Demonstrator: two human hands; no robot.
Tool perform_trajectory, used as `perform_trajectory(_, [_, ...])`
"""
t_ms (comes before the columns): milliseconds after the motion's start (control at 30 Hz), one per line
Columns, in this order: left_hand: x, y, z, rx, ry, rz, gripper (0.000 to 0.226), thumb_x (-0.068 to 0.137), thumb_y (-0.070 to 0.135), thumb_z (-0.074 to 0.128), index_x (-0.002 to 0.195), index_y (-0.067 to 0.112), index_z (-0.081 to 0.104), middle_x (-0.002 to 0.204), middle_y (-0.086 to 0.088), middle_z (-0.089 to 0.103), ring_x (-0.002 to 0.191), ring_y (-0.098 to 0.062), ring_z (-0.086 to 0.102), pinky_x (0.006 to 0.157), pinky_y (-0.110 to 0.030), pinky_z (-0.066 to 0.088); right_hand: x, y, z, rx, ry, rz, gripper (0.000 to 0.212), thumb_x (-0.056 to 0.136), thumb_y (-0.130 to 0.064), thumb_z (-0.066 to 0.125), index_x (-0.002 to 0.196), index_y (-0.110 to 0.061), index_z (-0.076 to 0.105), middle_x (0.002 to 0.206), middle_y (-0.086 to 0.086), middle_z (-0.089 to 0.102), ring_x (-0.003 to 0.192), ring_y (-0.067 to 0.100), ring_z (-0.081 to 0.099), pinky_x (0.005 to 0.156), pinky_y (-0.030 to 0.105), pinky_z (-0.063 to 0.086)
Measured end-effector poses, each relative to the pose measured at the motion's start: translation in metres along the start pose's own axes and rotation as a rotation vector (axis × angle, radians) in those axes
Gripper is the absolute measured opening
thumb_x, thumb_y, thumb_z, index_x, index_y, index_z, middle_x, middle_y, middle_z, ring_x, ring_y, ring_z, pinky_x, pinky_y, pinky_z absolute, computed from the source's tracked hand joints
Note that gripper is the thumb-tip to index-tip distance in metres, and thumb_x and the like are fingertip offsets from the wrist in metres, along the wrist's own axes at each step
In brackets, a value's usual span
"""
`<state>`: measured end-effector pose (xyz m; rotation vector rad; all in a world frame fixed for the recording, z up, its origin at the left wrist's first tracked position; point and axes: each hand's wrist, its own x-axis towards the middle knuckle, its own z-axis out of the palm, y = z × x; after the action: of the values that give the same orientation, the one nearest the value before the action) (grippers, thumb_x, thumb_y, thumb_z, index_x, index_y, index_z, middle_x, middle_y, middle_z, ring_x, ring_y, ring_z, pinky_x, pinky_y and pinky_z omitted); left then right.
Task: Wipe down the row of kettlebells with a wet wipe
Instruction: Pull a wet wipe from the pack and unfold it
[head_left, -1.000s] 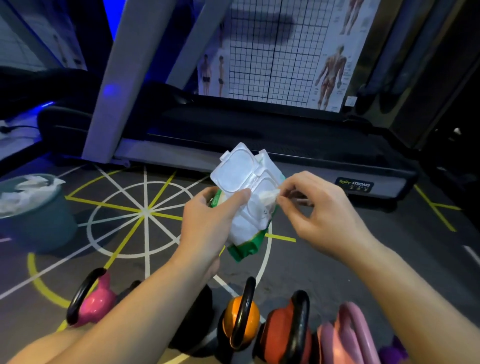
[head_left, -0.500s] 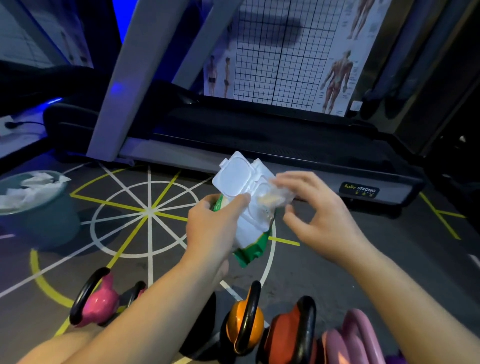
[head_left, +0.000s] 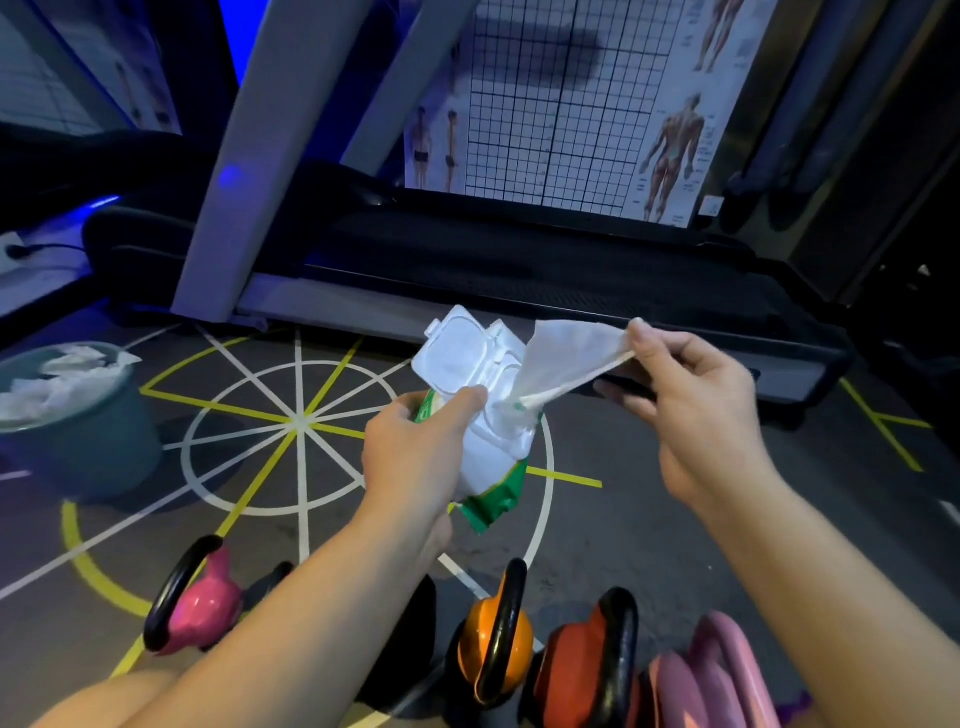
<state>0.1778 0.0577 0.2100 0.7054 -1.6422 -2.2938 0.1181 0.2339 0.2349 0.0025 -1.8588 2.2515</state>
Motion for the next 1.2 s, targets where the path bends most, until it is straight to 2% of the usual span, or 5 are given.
perform_trajectory(133, [-0.004,0.001,0.001,-0.014,-0.028,-0.05,0.028,0.08,0.033,0.084,0.098,0.021,0.065,0.084,-0.001,0.073,0.074,-0.018,0.069,0.06,-0.029,0.05,-0.001,0.005,0.002,0.103,0.028,0.016,0.015,0.097,-0.022,0.064,0.096,-0.007,0.066,0.099,0.015,0.074,0.096,0.028,0.073,0.082,0.044,0.061])
perform_trajectory(300, [-0.004,0.0,0.001,0.009,-0.002,-0.032,0.026,0.079,0.031,0.084,0.087,0.027,0.06,0.091,-0.004,0.075,0.085,-0.023,0.072,0.075,-0.041,0.058,0.007,0.005,-0.011,-0.602,-0.255,-0.422,0.035,0.093,0.003,0.053,0.11,-0.026,0.062,0.107,-0.011,0.067,0.094,0.01,0.066,0.079,0.024,0.054])
perform_trajectory(567, [-0.001,0.012,-0.006,-0.058,0.007,0.014,0.024,0.083,0.025,0.083,0.094,0.028,0.062,0.078,0.002,0.078,0.063,-0.012,0.074,0.048,-0.025,0.055,-0.003,0.006,-0.016,-0.729,-0.662,-0.24,0.011,0.091,-0.024,0.069,0.094,-0.029,0.078,0.111,-0.015,0.067,0.102,0.008,0.067,0.087,0.035,0.056])
perform_trajectory(933, [-0.008,0.011,-0.001,-0.1,-0.054,0.04,0.026,0.084,0.022,0.082,0.092,0.03,0.058,0.074,0.008,0.076,0.059,-0.007,0.072,0.042,-0.02,0.048,0.002,0.028,-0.006,-0.953,-0.307,-0.497,0.009,0.092,-0.036,0.068,0.094,-0.033,0.077,0.088,-0.019,0.068,0.08,0.006,0.066,0.072,0.038,0.056])
perform_trajectory(1200, [0.002,0.007,-0.008,-0.065,0.019,0.051,0.024,0.083,0.022,0.083,0.085,0.028,0.06,0.078,0.005,0.078,0.071,-0.014,0.075,0.06,-0.03,0.057,0.006,0.006,-0.016,-0.669,-0.249,-0.123,0.032,0.095,-0.03,0.061,0.075,-0.007,0.068,0.061,0.005,0.052,0.056,0.026,0.038,0.057,0.03,0.032])
